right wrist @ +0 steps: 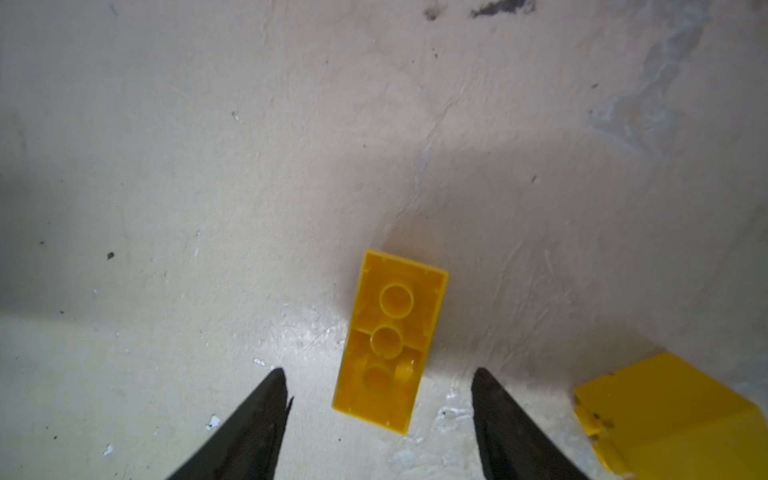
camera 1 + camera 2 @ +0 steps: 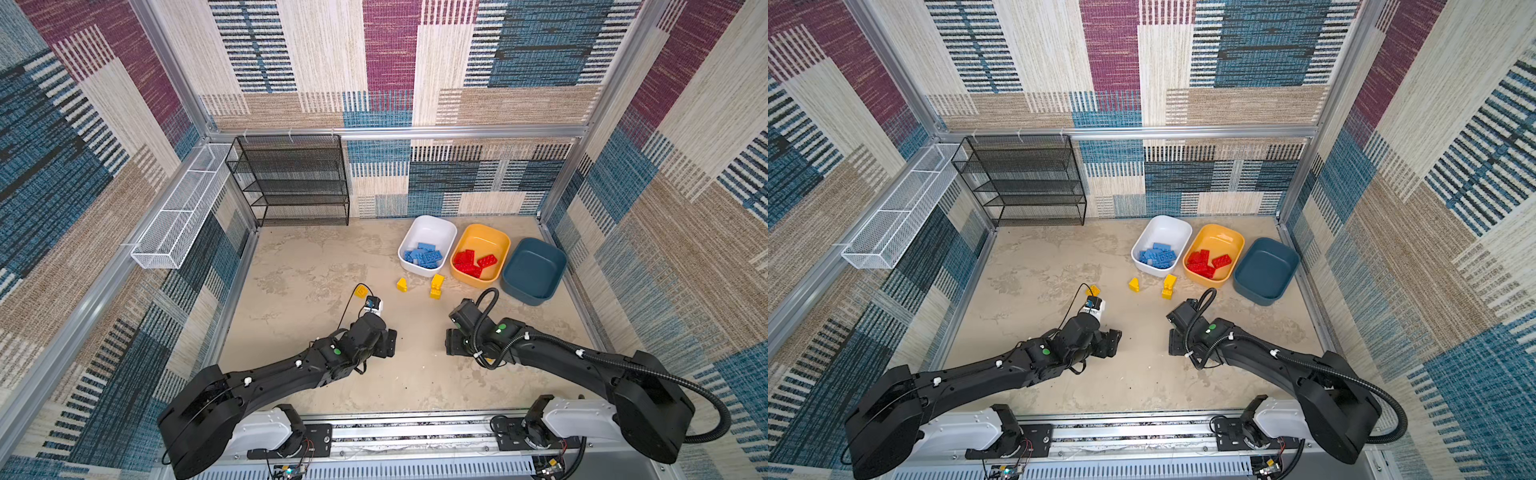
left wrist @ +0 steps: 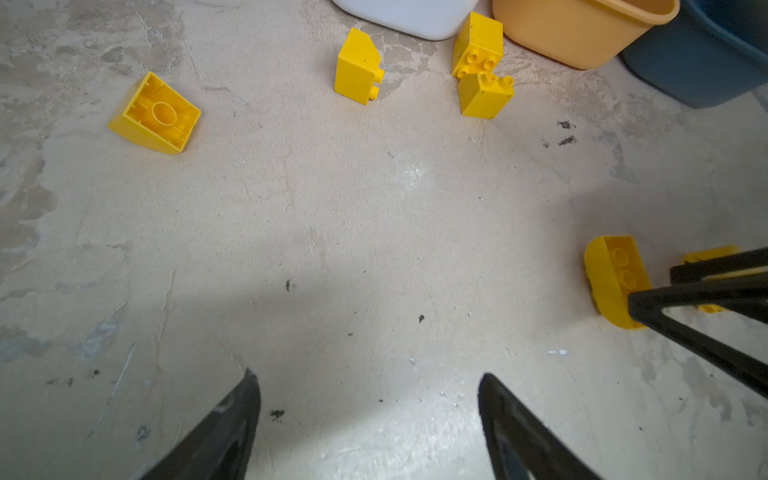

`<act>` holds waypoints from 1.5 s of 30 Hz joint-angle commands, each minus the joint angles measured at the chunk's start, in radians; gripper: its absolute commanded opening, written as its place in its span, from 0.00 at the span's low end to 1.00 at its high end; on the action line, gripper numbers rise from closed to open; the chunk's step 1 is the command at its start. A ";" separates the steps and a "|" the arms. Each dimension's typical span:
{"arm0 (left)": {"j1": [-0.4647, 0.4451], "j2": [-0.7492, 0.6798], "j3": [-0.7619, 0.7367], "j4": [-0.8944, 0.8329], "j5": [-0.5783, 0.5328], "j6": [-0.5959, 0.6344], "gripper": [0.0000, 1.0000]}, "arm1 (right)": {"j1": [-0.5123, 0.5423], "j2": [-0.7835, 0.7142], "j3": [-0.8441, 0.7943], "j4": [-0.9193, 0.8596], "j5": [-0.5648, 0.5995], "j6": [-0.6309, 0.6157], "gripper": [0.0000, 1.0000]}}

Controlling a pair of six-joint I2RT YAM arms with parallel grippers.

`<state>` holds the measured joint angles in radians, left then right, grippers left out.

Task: Sort the legos into containers by color
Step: 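Withdraw the left arm while the right gripper lowers onto a yellow 2x4 brick, then carry the yellow 2x4 brick with the right gripper into the teal tub and release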

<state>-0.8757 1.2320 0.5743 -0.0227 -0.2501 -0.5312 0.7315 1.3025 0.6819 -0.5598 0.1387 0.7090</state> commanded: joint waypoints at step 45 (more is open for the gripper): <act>-0.004 -0.091 0.010 -0.030 0.025 0.038 0.81 | -0.621 -0.005 0.298 0.120 -0.135 -0.240 0.27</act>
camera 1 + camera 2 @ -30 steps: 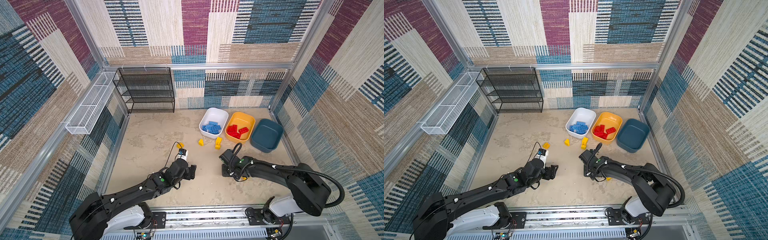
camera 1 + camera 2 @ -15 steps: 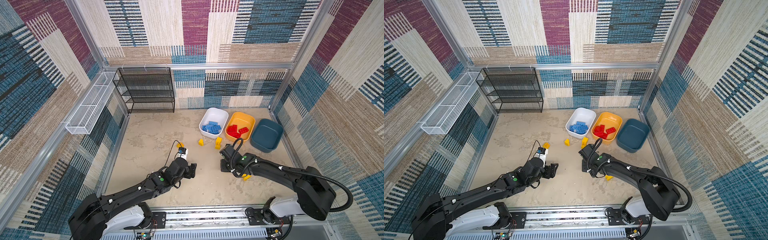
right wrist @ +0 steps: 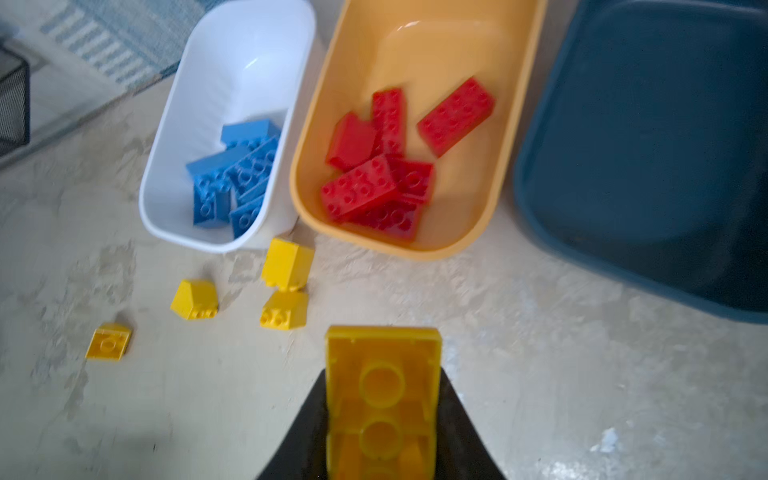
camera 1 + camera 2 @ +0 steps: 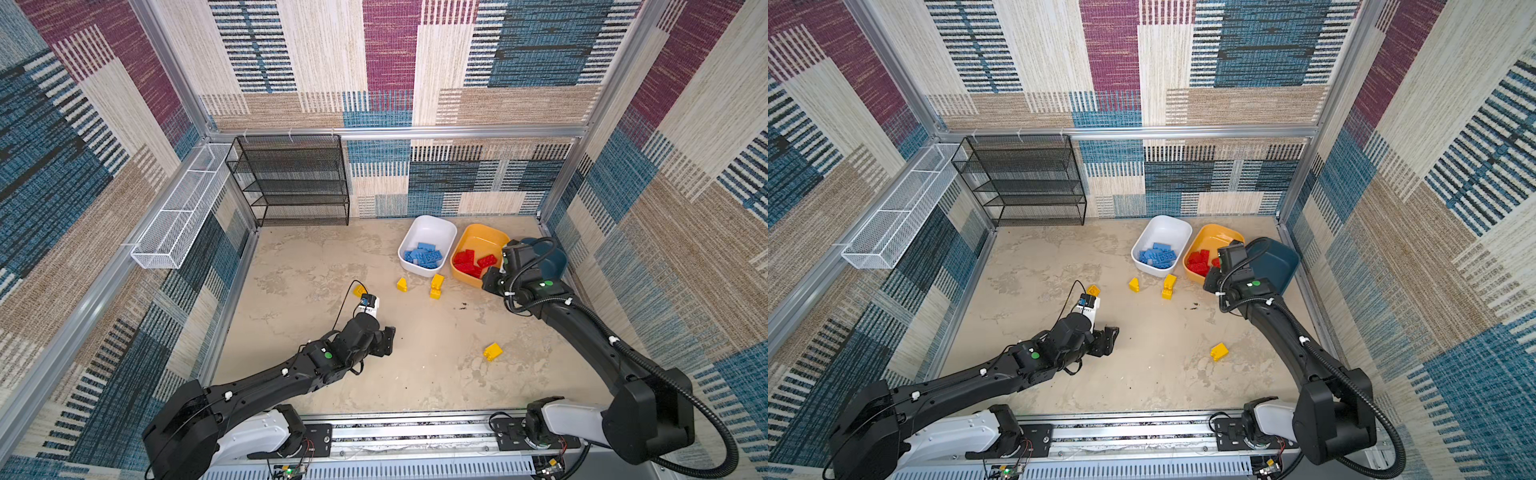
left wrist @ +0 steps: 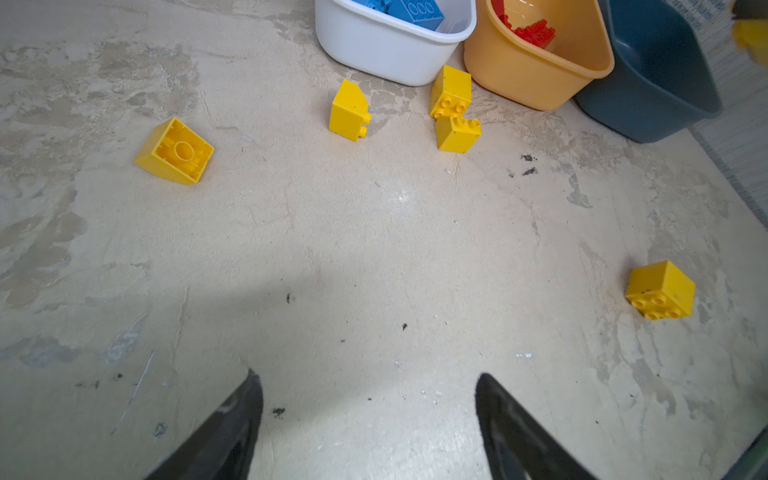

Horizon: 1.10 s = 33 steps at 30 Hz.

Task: Sort the legos into containers by color
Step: 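Carry the yellow 2x4 brick with the right gripper into the teal tub and release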

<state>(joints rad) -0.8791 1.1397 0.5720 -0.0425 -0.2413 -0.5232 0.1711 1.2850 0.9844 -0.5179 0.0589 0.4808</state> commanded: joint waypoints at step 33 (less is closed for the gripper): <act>-0.001 0.355 0.299 0.007 0.090 0.064 0.76 | -0.407 0.166 0.043 0.299 -0.277 0.007 0.69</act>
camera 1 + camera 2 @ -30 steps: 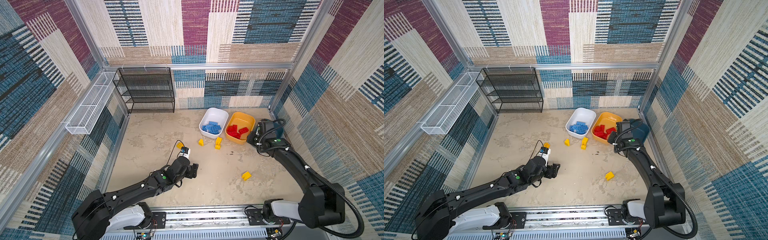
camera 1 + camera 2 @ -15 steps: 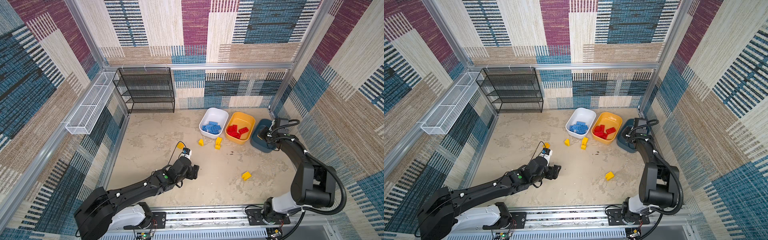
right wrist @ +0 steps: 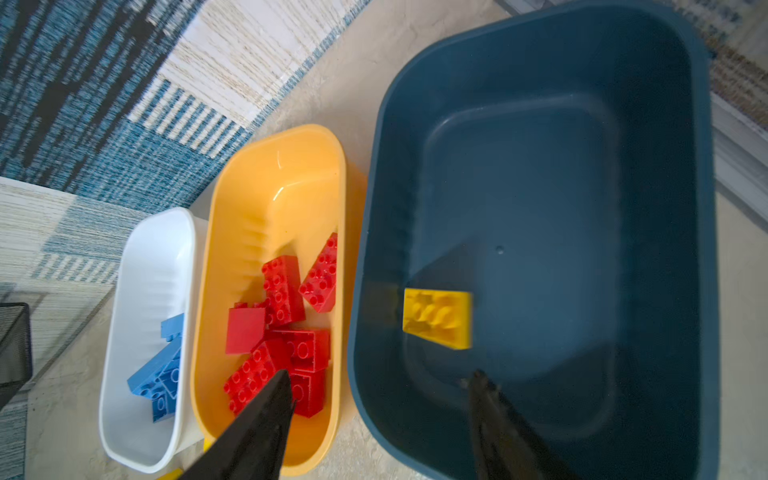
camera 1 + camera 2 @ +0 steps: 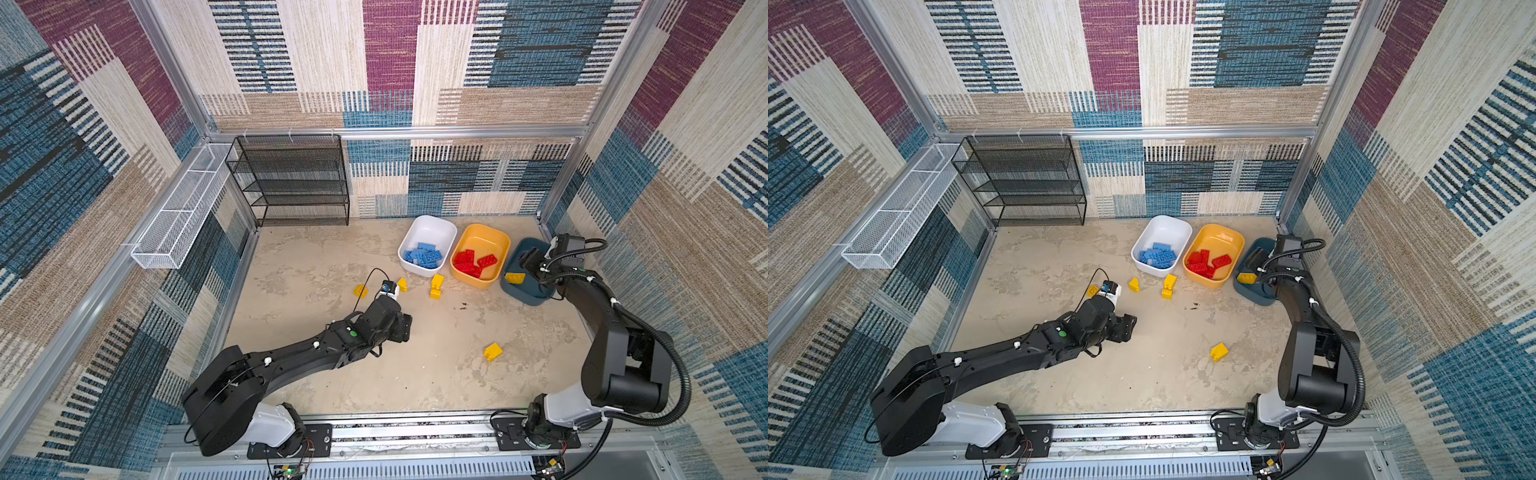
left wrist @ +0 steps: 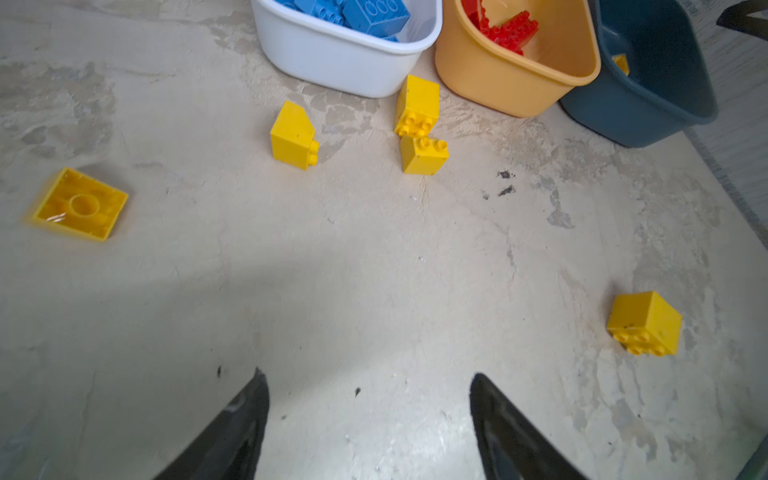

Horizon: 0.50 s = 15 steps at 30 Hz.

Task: Sort the legos into containers by color
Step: 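Carry the yellow 2x4 brick with the right gripper into the teal tub and release, then grasp a yellow sloped brick with the left gripper while the right gripper hovers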

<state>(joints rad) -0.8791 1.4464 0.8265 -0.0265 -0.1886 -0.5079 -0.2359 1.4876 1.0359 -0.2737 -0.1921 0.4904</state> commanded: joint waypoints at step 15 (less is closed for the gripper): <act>-0.001 0.539 0.522 -0.130 0.025 0.152 0.72 | 0.177 -0.443 -0.163 0.060 -0.097 0.001 0.70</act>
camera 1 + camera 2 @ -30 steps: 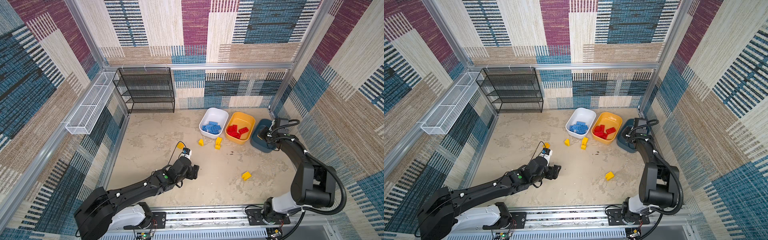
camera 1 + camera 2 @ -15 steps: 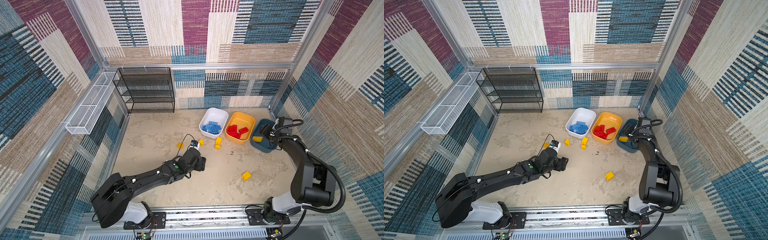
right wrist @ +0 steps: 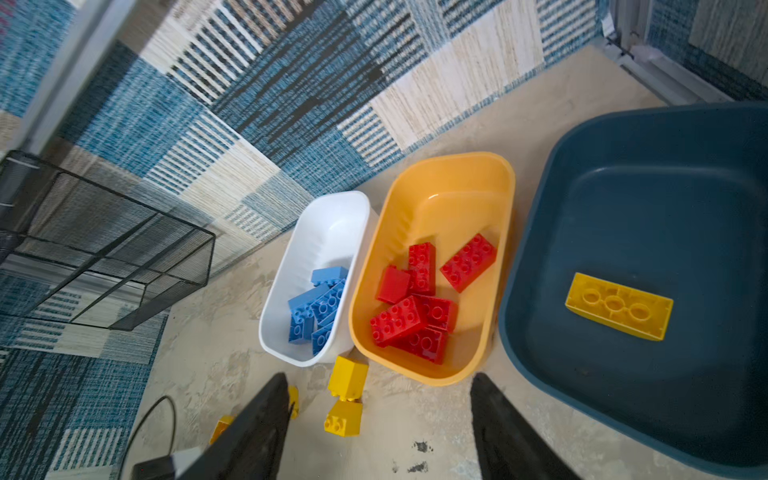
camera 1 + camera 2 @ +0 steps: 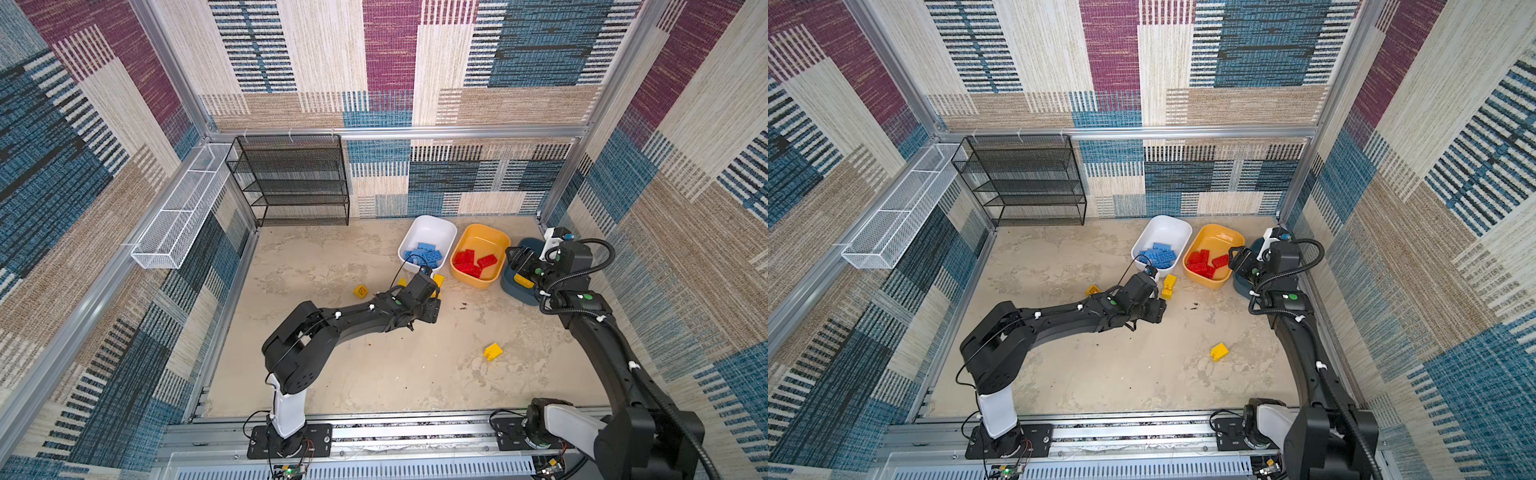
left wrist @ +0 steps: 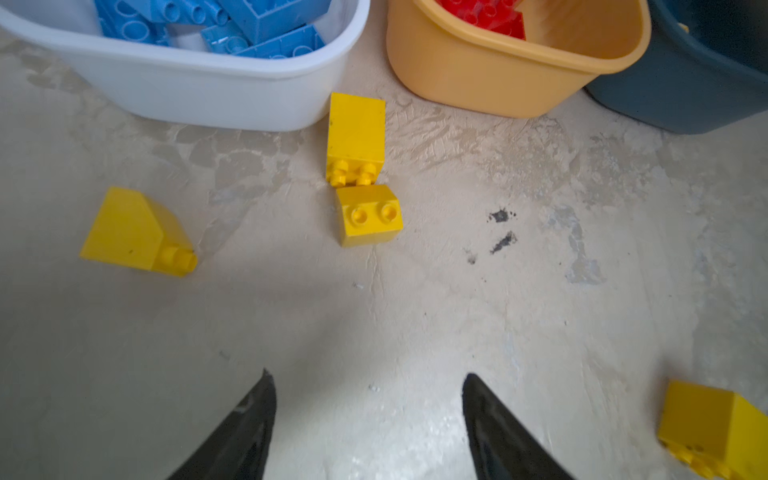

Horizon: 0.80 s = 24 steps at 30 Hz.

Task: Sort the legos into containers by color
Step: 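Grasp a yellow sloped brick with the left gripper while the right gripper hovers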

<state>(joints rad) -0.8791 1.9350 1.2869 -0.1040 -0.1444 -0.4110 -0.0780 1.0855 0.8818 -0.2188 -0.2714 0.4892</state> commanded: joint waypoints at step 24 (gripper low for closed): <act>-0.001 0.342 0.435 -0.210 -0.121 0.123 0.44 | 0.071 -0.205 0.048 -0.080 -0.072 -0.011 0.66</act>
<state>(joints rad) -0.8791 2.2726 1.7058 -0.3008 -0.2504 -0.3145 -0.0105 0.8841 0.9226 -0.3119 -0.3309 0.4885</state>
